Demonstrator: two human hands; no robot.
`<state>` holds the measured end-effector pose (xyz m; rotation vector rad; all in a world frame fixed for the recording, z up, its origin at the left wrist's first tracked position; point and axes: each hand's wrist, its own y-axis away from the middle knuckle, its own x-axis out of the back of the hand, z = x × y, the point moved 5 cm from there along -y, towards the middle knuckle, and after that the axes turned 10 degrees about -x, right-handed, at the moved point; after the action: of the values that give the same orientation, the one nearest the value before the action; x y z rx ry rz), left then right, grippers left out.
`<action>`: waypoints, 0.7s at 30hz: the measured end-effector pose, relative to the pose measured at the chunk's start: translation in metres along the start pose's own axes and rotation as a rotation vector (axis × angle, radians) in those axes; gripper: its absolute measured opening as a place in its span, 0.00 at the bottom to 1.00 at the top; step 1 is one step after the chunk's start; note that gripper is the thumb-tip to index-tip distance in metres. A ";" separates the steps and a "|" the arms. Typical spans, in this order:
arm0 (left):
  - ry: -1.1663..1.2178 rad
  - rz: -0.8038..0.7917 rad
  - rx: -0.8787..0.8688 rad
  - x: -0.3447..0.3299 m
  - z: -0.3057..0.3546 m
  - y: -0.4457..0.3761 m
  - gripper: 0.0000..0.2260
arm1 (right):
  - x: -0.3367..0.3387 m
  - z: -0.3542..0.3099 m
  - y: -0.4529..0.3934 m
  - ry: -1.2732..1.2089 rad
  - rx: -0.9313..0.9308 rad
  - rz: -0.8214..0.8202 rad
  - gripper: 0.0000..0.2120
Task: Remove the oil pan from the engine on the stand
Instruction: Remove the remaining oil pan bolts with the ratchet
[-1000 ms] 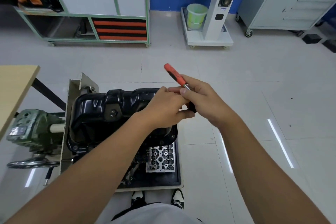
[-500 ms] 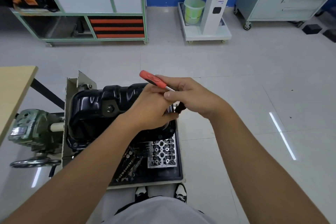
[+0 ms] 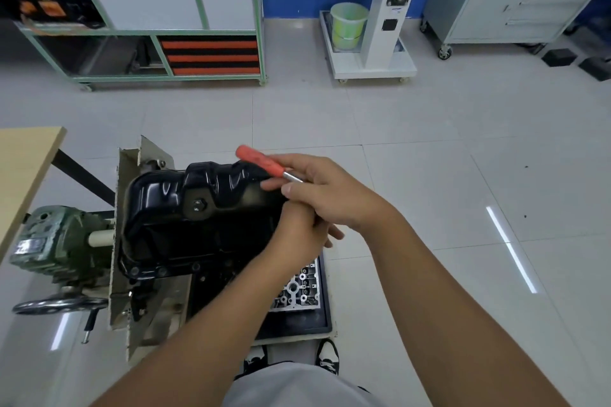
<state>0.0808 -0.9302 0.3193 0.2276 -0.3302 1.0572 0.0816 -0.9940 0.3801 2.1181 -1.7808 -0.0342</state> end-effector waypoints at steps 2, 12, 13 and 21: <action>-0.010 0.090 -0.005 -0.003 -0.007 0.005 0.09 | 0.000 -0.004 0.001 0.045 -0.002 0.014 0.24; -0.065 0.084 -0.197 -0.012 -0.013 0.009 0.15 | 0.000 0.004 0.005 -0.033 0.018 0.249 0.25; -0.155 0.097 -0.234 -0.011 -0.013 0.008 0.17 | -0.002 -0.002 0.006 0.090 -0.003 -0.011 0.26; 0.119 0.154 0.076 -0.004 -0.021 0.016 0.14 | -0.006 0.015 0.016 -0.459 -0.091 0.931 0.18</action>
<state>0.0686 -0.9188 0.2985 0.2085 -0.2030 1.2315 0.0613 -0.9940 0.3693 1.0909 -2.7929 -0.3640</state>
